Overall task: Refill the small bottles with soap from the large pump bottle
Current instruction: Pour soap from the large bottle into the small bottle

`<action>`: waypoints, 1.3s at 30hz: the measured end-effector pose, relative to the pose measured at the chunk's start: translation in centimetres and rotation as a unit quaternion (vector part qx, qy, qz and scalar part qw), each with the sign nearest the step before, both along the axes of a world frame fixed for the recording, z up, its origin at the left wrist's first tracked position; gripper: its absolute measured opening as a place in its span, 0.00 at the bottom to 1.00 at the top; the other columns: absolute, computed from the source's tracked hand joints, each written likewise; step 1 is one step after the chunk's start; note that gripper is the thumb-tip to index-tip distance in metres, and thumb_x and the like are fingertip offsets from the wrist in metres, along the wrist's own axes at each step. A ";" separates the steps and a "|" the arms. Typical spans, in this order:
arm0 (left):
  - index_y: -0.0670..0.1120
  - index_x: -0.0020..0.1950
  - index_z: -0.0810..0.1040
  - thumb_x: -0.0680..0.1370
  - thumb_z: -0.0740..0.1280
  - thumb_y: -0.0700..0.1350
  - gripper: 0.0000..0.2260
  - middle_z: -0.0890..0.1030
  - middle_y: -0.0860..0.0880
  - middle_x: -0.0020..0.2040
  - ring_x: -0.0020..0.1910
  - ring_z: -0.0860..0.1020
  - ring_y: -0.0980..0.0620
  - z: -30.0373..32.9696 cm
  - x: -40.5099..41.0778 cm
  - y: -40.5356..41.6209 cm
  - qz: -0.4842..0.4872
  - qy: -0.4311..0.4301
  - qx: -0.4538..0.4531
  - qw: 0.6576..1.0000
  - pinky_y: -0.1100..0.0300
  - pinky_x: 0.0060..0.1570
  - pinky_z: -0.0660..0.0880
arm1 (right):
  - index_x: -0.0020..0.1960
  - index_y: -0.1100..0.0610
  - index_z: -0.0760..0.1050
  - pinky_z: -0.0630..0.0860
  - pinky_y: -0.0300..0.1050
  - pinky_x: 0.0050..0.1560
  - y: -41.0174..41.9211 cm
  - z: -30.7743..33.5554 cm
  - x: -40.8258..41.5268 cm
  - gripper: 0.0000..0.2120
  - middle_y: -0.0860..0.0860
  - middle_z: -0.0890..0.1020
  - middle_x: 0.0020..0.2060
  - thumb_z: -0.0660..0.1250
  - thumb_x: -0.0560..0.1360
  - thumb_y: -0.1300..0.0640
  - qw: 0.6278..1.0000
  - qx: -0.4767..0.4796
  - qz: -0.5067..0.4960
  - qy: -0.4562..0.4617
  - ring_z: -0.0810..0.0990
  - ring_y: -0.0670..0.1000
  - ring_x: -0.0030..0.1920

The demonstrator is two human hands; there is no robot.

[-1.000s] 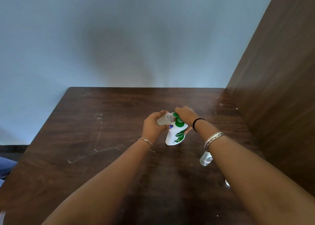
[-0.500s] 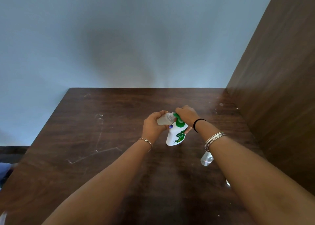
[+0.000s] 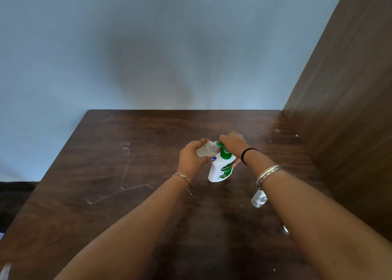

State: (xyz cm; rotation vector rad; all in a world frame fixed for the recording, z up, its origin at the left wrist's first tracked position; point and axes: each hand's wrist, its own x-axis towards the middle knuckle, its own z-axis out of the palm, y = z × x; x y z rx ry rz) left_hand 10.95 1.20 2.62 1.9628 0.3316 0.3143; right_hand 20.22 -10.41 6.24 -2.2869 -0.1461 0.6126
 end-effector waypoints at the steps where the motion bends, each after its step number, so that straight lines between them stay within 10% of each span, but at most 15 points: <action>1: 0.45 0.57 0.79 0.64 0.75 0.38 0.21 0.81 0.47 0.53 0.51 0.77 0.52 -0.1 0.0 0.1 0.000 0.003 0.009 1.000 0.65 0.51 0.70 | 0.39 0.64 0.73 0.78 0.52 0.39 0.1 -0.2 0.0 0.12 0.57 0.74 0.35 0.57 0.74 0.57 1.000 -0.009 0.002 -0.022 0.76 0.59 0.40; 11: 0.45 0.57 0.78 0.65 0.75 0.36 0.21 0.80 0.47 0.53 0.50 0.76 0.53 0.2 0.0 -0.2 0.000 0.008 0.001 1.000 0.65 0.50 0.69 | 0.38 0.60 0.71 0.72 0.40 0.25 -0.2 -0.4 0.5 0.12 0.58 0.76 0.40 0.57 0.75 0.54 1.000 -0.002 0.007 0.007 0.77 0.57 0.37; 17: 0.45 0.57 0.78 0.65 0.75 0.37 0.22 0.80 0.47 0.54 0.49 0.75 0.55 -0.3 -0.1 -0.1 0.001 0.016 0.011 1.000 0.72 0.46 0.67 | 0.26 0.59 0.66 0.67 0.44 0.36 0.3 -0.8 -0.1 0.18 0.54 0.70 0.27 0.58 0.74 0.59 0.997 -0.017 -0.006 -0.077 0.72 0.57 0.37; 25: 0.44 0.57 0.78 0.65 0.75 0.37 0.21 0.81 0.47 0.54 0.50 0.76 0.54 0.1 -0.2 -0.2 -0.005 0.009 0.004 1.000 0.71 0.47 0.68 | 0.46 0.62 0.72 0.81 0.55 0.36 -0.3 1.0 -0.3 0.10 0.61 0.75 0.45 0.57 0.75 0.55 0.998 0.006 0.011 0.066 0.79 0.64 0.46; 31: 0.45 0.57 0.78 0.65 0.75 0.37 0.21 0.80 0.47 0.53 0.49 0.75 0.55 0.2 -0.3 -0.3 0.003 0.009 0.008 1.000 0.82 0.41 0.66 | 0.43 0.62 0.71 0.80 0.52 0.34 -0.2 1.3 -0.7 0.08 0.62 0.75 0.45 0.57 0.75 0.58 0.999 -0.005 0.018 0.046 0.79 0.65 0.46; 39: 0.45 0.58 0.78 0.65 0.75 0.38 0.22 0.80 0.46 0.55 0.53 0.77 0.51 -0.1 -0.3 -0.1 0.011 0.020 0.029 0.999 0.67 0.50 0.69 | 0.36 0.59 0.67 0.72 0.51 0.47 -0.1 1.2 -1.2 0.11 0.55 0.72 0.38 0.55 0.77 0.61 0.999 -0.010 0.038 -0.021 0.75 0.61 0.53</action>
